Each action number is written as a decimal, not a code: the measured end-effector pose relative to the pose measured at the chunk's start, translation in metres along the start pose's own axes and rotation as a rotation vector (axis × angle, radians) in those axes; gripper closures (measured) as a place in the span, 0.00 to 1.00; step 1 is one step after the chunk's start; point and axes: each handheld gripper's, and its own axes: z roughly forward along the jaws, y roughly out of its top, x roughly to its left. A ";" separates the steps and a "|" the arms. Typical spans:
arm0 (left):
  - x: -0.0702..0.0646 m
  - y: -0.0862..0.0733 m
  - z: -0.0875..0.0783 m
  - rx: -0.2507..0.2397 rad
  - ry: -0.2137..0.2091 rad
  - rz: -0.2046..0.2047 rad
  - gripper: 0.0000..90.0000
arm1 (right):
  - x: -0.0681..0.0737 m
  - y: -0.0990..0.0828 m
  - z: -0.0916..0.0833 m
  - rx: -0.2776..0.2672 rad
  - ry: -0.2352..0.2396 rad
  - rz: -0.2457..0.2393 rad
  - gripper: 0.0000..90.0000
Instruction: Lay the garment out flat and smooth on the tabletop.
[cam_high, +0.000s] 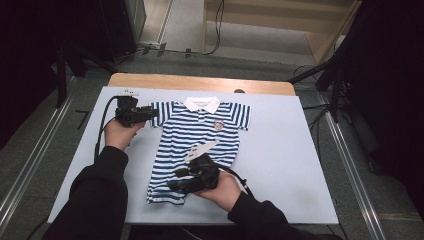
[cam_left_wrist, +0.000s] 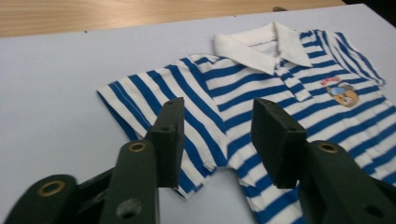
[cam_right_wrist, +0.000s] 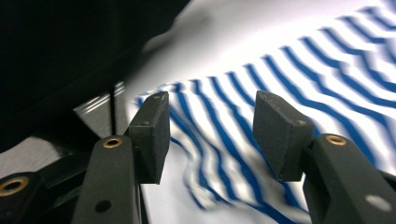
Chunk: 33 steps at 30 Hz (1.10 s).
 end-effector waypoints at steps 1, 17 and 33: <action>-0.001 0.000 -0.001 0.015 -0.002 0.002 0.54 | -0.004 -0.002 -0.006 -0.004 -0.009 0.009 0.49; -0.026 -0.014 -0.020 0.009 -0.082 0.064 0.41 | -0.044 -0.033 -0.064 -0.060 -0.157 0.089 0.45; -0.045 -0.037 -0.036 0.030 -0.149 0.100 0.39 | -0.058 -0.058 -0.089 -0.078 -0.222 0.162 0.44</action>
